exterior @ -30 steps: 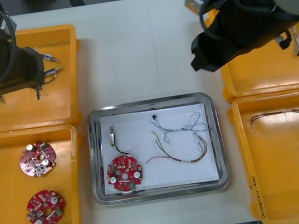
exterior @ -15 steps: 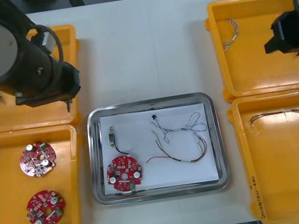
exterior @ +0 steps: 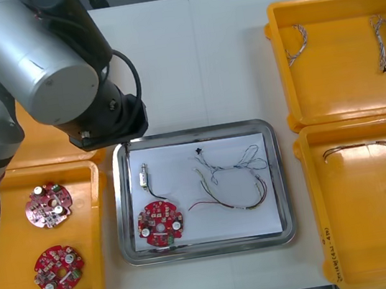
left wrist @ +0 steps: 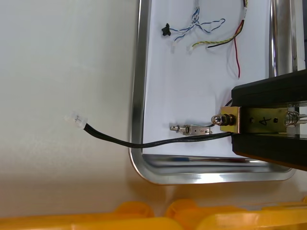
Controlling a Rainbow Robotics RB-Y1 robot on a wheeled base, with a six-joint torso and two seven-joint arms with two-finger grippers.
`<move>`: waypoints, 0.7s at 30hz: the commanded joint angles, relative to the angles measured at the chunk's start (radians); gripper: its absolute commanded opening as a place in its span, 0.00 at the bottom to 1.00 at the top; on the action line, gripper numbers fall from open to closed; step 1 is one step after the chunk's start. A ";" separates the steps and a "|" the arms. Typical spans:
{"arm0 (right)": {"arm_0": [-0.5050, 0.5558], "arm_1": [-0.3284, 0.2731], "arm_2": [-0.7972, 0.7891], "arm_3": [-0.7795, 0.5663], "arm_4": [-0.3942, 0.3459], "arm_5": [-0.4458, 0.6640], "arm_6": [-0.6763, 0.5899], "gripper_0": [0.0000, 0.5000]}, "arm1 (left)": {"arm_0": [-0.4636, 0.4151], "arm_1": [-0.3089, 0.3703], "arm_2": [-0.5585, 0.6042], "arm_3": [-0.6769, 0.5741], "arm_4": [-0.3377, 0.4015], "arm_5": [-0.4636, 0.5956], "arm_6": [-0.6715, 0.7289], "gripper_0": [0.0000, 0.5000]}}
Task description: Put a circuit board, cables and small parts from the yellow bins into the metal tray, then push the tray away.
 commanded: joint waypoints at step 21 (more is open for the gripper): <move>0.094 -0.014 -0.011 -0.079 0.067 0.003 0.103 1.00 | -0.061 -0.035 -0.311 0.074 -0.095 -0.232 0.110 0.00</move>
